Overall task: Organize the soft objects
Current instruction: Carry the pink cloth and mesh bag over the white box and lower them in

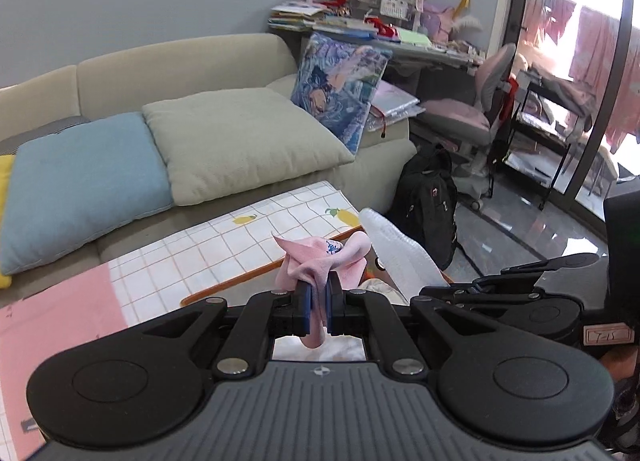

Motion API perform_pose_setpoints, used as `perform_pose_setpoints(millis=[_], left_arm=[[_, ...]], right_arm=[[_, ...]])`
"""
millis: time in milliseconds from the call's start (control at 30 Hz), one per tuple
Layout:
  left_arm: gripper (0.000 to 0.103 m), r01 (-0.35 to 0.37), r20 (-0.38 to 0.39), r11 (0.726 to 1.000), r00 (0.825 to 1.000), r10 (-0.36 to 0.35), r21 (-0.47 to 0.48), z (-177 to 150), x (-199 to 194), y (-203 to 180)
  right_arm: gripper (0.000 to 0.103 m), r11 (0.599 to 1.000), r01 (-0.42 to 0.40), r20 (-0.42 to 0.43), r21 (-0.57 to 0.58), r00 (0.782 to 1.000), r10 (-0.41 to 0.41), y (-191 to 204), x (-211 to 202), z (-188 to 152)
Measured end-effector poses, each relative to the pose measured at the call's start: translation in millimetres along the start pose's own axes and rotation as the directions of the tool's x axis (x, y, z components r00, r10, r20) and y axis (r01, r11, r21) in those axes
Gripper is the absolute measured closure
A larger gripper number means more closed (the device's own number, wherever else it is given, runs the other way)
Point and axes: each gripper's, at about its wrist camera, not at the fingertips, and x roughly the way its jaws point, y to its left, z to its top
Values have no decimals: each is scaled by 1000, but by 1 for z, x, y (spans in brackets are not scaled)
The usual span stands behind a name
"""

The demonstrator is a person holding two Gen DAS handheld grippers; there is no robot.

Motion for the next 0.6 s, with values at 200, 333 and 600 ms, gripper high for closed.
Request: perform_pose_setpoints(millis=[200,333,600], left_arm=[[96,2,-64,1000,998,-1,11,2,43,3],[96,-7,-132,1000,991,6,-4,-5,72,10],[96,-22,-239,1000,971,22,0,-22,109,18]], right_arm=[[103,999,23,-71,-40,997,-26,-13,39,6],[103,996,53,-124,-69,990,-62,-15,67,4],[103,991,75,-213,-108,972,-97,-14,106,-5]])
